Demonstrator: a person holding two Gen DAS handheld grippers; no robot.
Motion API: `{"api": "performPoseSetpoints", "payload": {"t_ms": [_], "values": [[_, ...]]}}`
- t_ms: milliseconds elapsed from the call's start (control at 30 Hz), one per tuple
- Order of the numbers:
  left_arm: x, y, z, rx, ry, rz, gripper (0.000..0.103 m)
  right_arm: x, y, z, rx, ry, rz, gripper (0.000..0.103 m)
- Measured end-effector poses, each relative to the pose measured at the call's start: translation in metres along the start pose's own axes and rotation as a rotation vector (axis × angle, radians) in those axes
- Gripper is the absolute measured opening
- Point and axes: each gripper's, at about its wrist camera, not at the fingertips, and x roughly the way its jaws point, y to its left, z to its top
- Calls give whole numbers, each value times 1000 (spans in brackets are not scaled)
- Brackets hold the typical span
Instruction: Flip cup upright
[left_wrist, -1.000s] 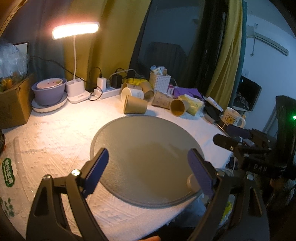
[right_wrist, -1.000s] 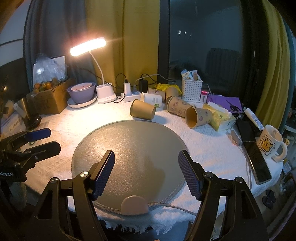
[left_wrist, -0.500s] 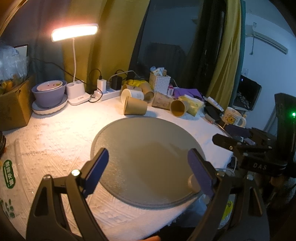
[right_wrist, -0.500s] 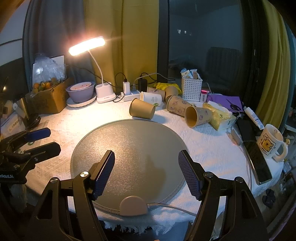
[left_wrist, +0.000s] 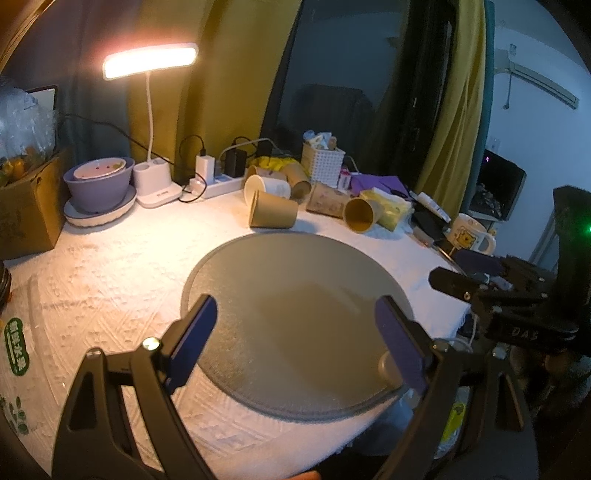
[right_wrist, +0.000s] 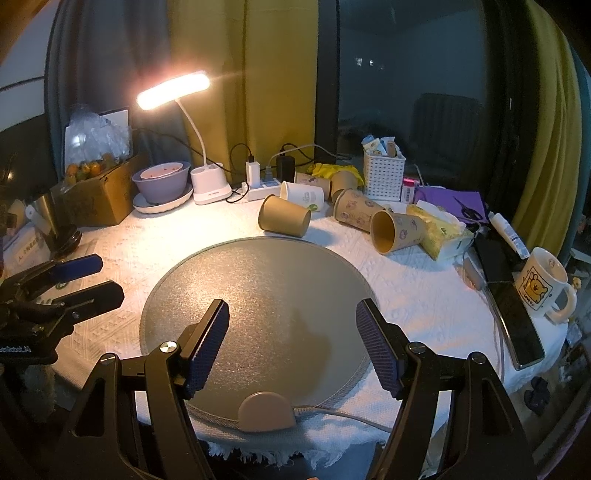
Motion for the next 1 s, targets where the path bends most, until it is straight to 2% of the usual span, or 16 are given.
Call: {"api": "performPoseSetpoints", "payload": {"t_ms": [500,1000], "values": [[12,-12,16,9,3,8,88,5,-18,11,19,-9,19,74],[71,-11,36,-56,108,63,88,36,-51,26,31,4,38,74]]}}
